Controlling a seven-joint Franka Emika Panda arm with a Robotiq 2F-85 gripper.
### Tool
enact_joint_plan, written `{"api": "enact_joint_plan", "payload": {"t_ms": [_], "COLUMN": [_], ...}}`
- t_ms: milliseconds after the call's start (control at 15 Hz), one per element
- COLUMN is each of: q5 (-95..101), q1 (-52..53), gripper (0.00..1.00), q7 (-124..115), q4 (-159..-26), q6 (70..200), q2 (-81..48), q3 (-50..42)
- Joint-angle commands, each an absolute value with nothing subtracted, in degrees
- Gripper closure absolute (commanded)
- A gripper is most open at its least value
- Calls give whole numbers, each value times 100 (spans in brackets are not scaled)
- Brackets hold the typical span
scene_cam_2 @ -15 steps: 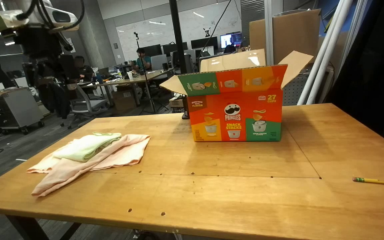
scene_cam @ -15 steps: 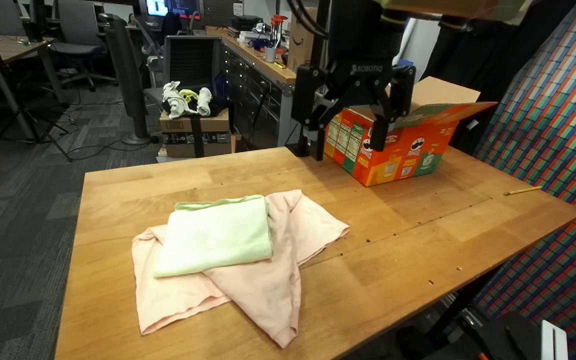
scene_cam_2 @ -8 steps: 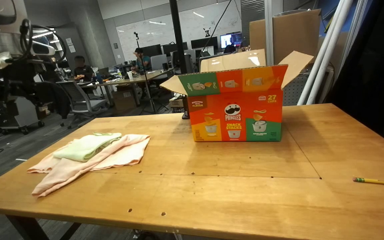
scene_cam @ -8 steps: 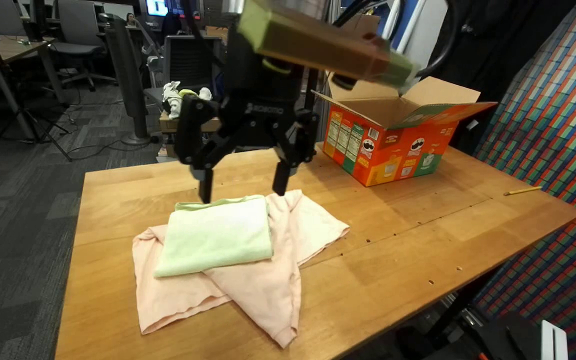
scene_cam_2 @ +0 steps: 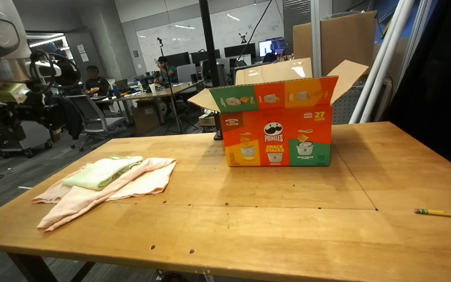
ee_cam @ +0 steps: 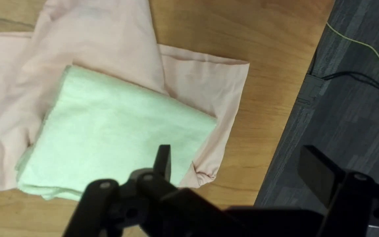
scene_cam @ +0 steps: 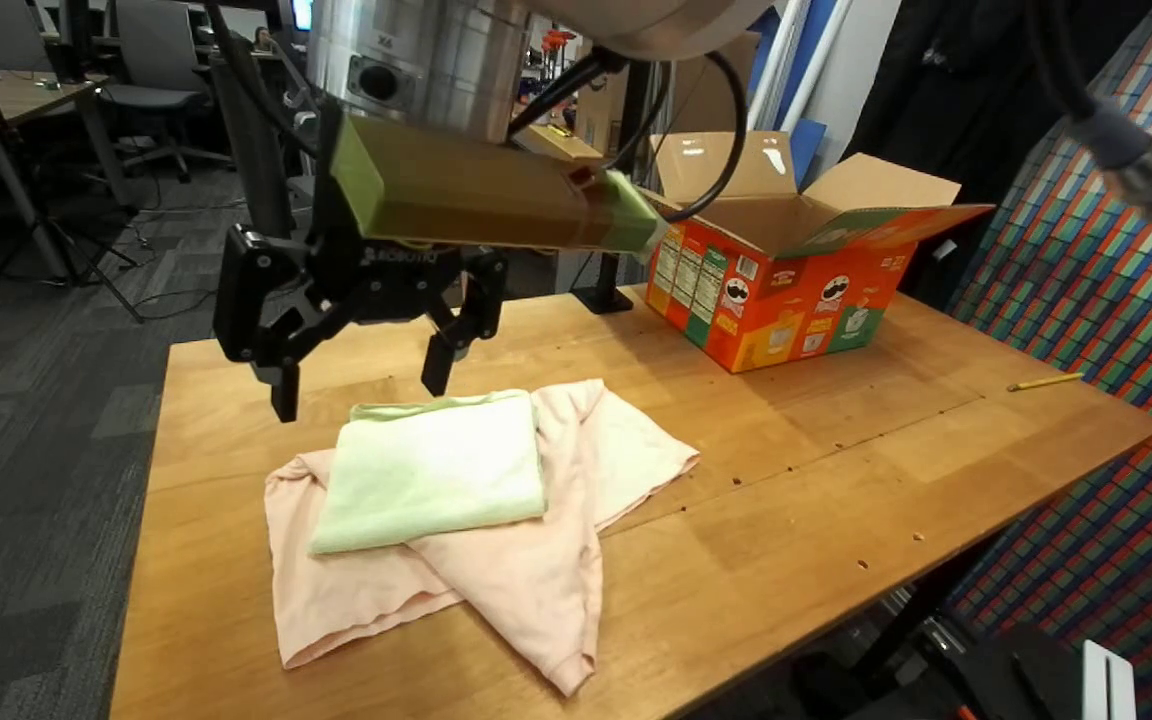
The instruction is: Pick up the clothes from the table and put them in the box.
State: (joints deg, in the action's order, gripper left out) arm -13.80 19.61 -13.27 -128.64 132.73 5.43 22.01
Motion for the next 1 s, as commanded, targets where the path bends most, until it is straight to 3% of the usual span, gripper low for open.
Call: {"api": "enact_joint_plan", "payload": {"t_ms": [0,933], "q5": [-768,-498], "q1": [2005,1679], "gripper": [0,0], "q7": [-1068,677], "q4": [-12565,-12211], "q6": [13576,13583], "q2": [269,-1027], "q3": [2221,1748]}}
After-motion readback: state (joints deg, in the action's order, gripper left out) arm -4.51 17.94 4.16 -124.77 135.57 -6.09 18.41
